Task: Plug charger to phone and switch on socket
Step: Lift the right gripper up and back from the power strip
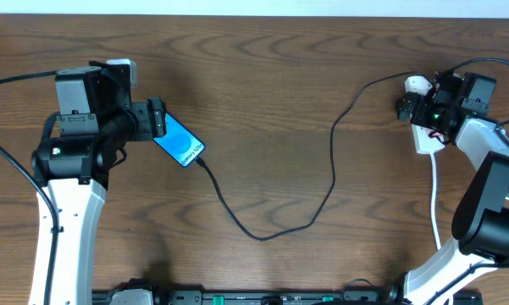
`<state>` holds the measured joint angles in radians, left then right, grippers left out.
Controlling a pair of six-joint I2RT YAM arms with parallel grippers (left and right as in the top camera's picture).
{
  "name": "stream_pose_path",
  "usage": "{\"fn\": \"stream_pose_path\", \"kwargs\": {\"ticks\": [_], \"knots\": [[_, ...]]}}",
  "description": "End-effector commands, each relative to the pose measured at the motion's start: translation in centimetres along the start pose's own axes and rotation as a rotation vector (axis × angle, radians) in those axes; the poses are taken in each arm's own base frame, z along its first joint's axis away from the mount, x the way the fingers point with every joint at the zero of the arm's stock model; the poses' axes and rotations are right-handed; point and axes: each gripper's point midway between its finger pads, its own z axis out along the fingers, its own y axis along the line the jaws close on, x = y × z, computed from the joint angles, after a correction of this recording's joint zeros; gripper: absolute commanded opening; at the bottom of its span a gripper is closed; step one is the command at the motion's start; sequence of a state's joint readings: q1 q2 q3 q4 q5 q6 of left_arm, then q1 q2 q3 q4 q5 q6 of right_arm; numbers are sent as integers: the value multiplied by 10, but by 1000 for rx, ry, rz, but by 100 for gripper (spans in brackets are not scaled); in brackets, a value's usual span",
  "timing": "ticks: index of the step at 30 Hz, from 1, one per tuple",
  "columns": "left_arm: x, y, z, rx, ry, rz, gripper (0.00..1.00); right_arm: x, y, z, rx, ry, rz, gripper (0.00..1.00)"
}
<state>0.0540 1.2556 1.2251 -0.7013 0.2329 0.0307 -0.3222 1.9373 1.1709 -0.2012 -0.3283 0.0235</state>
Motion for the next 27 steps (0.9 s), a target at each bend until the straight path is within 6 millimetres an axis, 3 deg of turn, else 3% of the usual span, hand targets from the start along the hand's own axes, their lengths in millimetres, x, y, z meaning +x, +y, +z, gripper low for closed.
{"fn": "stream_pose_path", "kwargs": {"ticks": [1, 7, 12, 16, 27], "knots": [[-1, 2, 1, -9, 2, 14, 82, 54, 77, 18, -297, 163, 16, 99], [-1, 2, 1, -9, 2, 14, 82, 50, 67, 17, -277, 151, 39, 99], [-1, 2, 1, -9, 2, 14, 82, 46, 38, 13, -206, 142, 133, 99], [-1, 2, 1, -9, 2, 14, 82, 42, 27, 6, -130, 133, 131, 99], [-1, 2, 1, -9, 2, 14, 82, 9, 11, -53, 79, 26, 118, 99]]}}
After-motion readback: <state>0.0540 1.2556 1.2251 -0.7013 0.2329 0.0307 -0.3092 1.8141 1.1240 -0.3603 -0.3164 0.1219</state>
